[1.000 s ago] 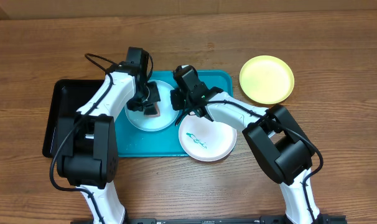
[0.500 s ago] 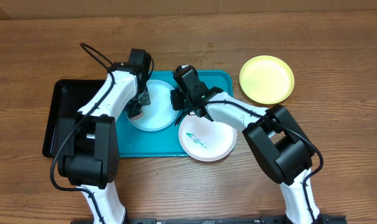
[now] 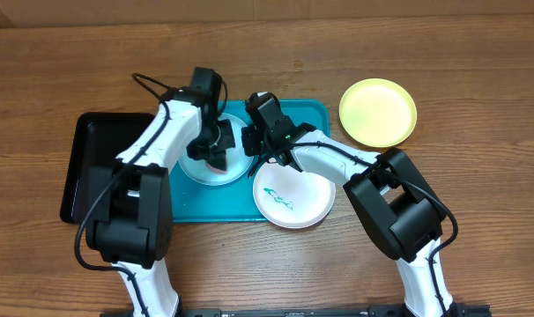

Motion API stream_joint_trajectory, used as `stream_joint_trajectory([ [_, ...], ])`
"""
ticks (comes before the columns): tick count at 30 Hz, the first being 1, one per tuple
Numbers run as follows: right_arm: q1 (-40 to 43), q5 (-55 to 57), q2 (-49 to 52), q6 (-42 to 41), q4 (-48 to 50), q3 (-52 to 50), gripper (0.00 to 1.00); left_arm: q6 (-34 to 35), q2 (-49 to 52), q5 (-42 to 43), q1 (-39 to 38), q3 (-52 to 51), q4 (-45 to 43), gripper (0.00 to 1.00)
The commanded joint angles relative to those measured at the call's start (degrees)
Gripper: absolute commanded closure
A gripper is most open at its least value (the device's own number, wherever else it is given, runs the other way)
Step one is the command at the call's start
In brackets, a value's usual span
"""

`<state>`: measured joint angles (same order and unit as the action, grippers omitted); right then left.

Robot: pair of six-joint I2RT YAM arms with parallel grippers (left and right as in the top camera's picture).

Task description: Clean dirty plates on tray and stack at the side

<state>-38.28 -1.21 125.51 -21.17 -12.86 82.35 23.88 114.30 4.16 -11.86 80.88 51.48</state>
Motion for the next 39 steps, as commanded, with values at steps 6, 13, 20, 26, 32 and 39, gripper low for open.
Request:
stream_joint_trajectory([
  [6, 0.48, 3.13, 0.07, 0.39, -1.22, -0.85, 0.96, -0.07, 0.72, -4.94, -0.13, 0.85, 6.99, 0.96],
  [13, 0.48, 3.15, 0.07, 0.39, -1.4, -0.85, 0.96, 2.16, 0.72, -27.87, -0.04, 1.07, 7.89, 0.96],
  [20, 0.48, 3.17, 0.07, 0.61, -1.62, -0.85, 0.96, 4.52, 0.66, -36.13, -0.07, 7.74, 8.61, 0.96],
  [26, 0.48, 3.34, 0.07, 0.61, -2.49, -0.87, 0.96, 6.01, 0.28, -36.35, 0.02, 18.25, 13.44, 0.96],
  [32, 0.48, 4.46, 0.07, 0.85, -2.47, -0.87, 0.96, 8.11, -2.36, -36.28, 2.95, 22.36, 17.09, 0.96],
  [39, 0.46, 4.61, 0.07, 8.13, -2.21, -0.87, 0.96, 7.72, -2.86, -25.86, 14.82, 22.32, 20.59, 0.96],
])
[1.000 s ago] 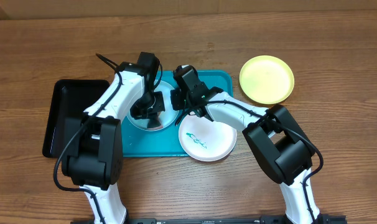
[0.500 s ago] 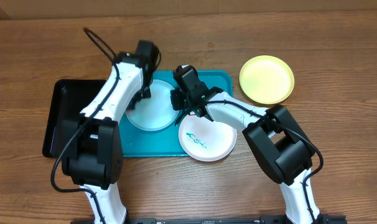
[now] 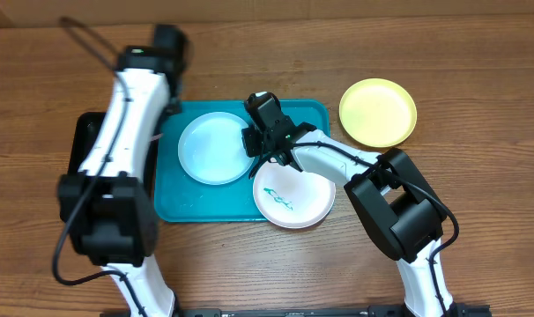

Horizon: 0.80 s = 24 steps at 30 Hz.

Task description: Clean dirty plates on tray and stack at the side

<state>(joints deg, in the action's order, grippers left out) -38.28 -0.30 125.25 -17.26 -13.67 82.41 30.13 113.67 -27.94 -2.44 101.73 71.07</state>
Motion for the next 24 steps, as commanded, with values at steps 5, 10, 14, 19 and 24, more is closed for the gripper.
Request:
stream_joint_trajectory([
  [5, 0.35, 3.65, -1.44, 4.81, -1.25, -0.92, 0.96, -0.33, -1.92, 17.27, 14.47, 1.38, 3.13, 0.96],
  [10, 0.24, 3.96, -7.74, 12.11, -1.27, -0.92, 0.96, -0.35, -1.9, 21.4, 20.52, 1.33, 3.87, 0.95],
  [14, -1.03, 13.64, -14.78, 20.79, -0.96, -0.92, 0.96, -1.01, -1.92, 21.86, 22.47, 1.27, 4.13, 0.96],
  [19, -4.28, 32.22, -20.87, 34.56, 1.4, -0.9, 0.96, -2.8, -1.9, 21.81, 22.77, 1.27, 4.09, 0.96],
  [24, -9.01, 47.25, -22.36, 53.53, 5.77, -0.9, 0.96, -2.97, -1.9, 21.79, 22.77, 1.27, 3.72, 0.96],
])
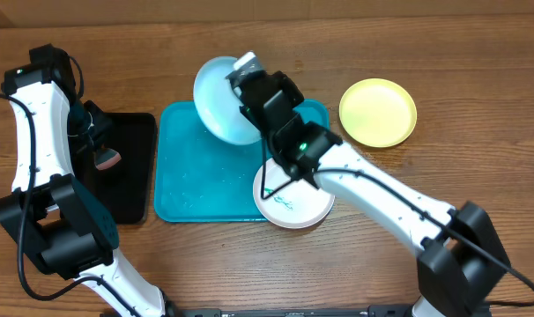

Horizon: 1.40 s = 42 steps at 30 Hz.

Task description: Clean dirty plates on tray and stack at the side

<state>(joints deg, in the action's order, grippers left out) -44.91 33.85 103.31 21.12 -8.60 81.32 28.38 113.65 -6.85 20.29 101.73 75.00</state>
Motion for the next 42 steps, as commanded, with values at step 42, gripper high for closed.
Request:
stream_joint_trajectory([
  [42, 38.56, -32.33, 0.55, -34.69, -23.76, 0.11, 0.96, -2.67, -1.88, 2.03, -0.09, 1.25, -0.9, 0.96],
])
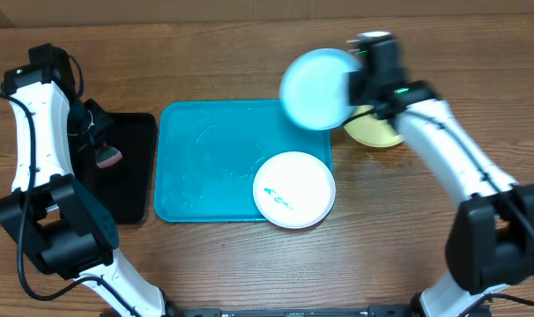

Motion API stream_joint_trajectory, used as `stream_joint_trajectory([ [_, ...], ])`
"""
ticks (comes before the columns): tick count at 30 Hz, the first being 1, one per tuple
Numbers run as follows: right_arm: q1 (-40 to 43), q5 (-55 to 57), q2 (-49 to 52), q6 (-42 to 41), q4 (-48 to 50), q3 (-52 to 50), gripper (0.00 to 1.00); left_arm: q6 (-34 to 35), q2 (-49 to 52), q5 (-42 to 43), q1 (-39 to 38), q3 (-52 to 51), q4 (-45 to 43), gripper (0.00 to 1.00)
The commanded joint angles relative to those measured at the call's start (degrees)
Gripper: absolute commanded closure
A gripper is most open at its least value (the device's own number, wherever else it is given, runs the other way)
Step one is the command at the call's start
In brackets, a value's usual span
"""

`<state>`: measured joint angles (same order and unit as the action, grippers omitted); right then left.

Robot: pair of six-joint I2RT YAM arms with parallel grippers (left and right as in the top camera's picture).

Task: Clean dirty plates on tray and stack at the side
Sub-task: 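Lift the light blue plate with the right gripper onto the yellow plate, then reach the right gripper to the white plate and grip its rim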

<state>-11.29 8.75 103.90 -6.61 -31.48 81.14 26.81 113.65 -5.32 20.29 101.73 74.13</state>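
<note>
My right gripper (355, 84) is shut on the right rim of a light blue plate (316, 88). It holds the plate tilted in the air, past the back right corner of the teal tray (205, 167) and just left of the yellow plate (377, 132). The yellow plate lies on the table, mostly hidden by my arm. A white plate (293, 189) with a teal smear sits on the tray's front right corner. My left gripper (101, 151) hangs over the black tray (130, 176), shut on a reddish sponge (107, 158).
The black tray lies against the teal tray's left side. Wet streaks show on the teal tray's bare middle. The wooden table (249, 264) extends in front of both trays, and its back edge runs along the top of the view.
My right gripper has moved right with the blue plate, from above the tray's back edge to beside the yellow plate. The left arm and its sponge have not moved.
First my left gripper pressed the sponge on the blue plate on the tray while the right gripper stood at its rim. Then the left arm was off the plate, later over the black tray. The right gripper held the plate raised, and now has it beside the yellow plate.
</note>
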Motion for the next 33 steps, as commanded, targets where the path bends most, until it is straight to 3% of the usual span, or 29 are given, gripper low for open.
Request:
stream_joint_trajectory([
  [1, 7.04, -7.65, 0.07, -6.95, -1.7, 0.28, 0.96, -1.09, -1.9, 0.5, -0.09, 1.25, -0.02, 0.96],
  [8, 15.78, -7.63, 2.05, -6.95, -6.19, 0.17, 0.96, -1.09, -1.88, 0.5, -0.09, 1.25, -0.15, 0.96],
  [19, 16.57, -7.54, 10.21, -6.97, -2.56, 0.17, 0.96, -1.09, -1.88, 0.52, -0.09, 1.25, -0.31, 0.96],
  [20, 16.57, -7.67, 10.75, -6.99, -2.49, 0.17, 0.9, -1.09, -1.88, 0.52, -0.09, 1.25, -0.31, 0.96],
  [22, 16.57, -8.68, 11.32, -6.93, -2.84, 0.17, 0.66, -1.09, -1.88, 0.55, -0.09, 1.25, -0.35, 0.96],
  [28, 16.55, -14.91, 8.87, -5.14, -5.53, 0.35, 0.64, -1.09, -1.88, 0.55, -0.09, 1.25, -0.52, 0.96],
  [33, 16.09, -22.47, 2.32, -5.14, -7.72, 0.35, 0.55, -1.11, -1.88, 0.52, -0.07, 1.25, -0.66, 0.96],
])
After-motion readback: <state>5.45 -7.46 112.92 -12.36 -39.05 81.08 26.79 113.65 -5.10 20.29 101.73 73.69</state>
